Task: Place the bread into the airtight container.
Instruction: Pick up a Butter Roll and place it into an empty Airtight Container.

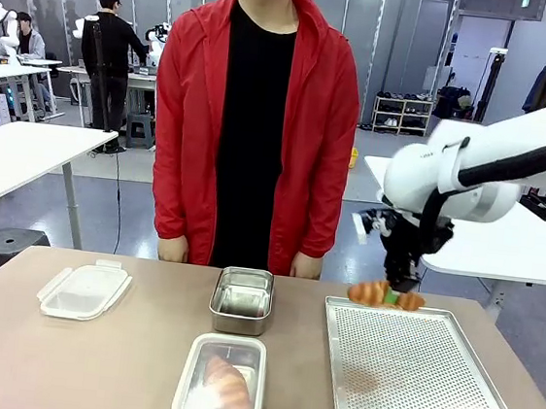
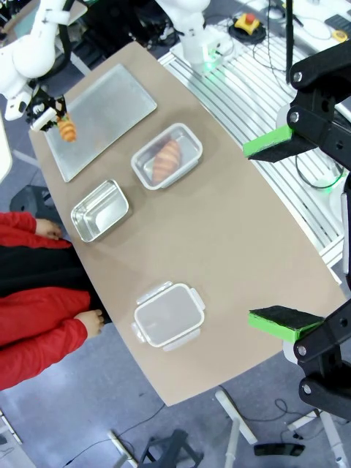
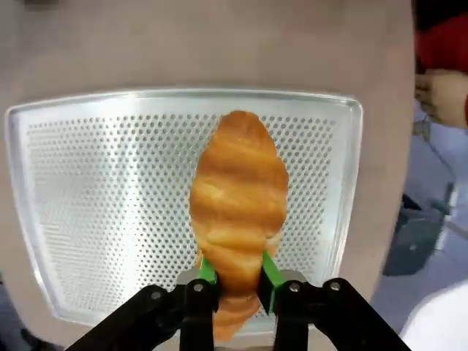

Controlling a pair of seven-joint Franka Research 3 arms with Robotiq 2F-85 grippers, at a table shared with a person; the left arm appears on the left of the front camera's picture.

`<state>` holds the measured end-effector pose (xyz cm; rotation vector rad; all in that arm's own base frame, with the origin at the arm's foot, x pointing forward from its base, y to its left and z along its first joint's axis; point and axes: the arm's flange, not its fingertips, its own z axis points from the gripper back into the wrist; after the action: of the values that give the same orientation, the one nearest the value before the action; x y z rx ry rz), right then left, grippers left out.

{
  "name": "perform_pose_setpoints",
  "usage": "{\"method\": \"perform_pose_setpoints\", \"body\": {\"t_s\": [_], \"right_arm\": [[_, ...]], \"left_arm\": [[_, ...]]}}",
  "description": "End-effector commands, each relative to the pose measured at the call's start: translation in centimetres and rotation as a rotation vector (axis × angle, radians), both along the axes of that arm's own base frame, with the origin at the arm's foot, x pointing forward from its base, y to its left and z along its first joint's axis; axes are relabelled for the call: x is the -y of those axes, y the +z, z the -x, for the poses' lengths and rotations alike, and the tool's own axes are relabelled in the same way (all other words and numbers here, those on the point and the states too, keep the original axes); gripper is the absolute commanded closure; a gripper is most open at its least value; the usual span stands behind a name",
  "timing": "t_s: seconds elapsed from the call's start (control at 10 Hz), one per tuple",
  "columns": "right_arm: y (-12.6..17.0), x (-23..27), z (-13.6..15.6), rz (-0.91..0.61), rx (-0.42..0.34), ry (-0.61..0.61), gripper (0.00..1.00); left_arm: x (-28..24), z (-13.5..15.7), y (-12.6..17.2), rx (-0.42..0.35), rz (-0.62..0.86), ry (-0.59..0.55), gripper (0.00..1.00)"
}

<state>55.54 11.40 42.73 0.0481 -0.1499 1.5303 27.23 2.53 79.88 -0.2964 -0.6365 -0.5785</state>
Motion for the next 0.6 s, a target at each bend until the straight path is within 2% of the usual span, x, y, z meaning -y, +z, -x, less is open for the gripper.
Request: {"method": "perform_pose_setpoints", "body": {"t_s": [0.0, 0.2, 0.5], "right_arm": [[1.9, -5.0, 1.1, 0.031, 0.017, -0.033, 0.77], [3.7, -11.3, 1.2, 0.041, 0.047, -0.061, 0.77], [2.2, -20.4, 0.8, 0.047, 0.1, -0.131, 0.77]], "left_arm": [[0.0, 0.0, 0.1, 0.013, -0.001, -0.018, 0.0], [0.0, 0.0, 0.1, 0.013, -0.001, -0.018, 0.0], [0.0, 0.0, 0.1, 0.013, -0.001, -0.018, 0.0]]}}
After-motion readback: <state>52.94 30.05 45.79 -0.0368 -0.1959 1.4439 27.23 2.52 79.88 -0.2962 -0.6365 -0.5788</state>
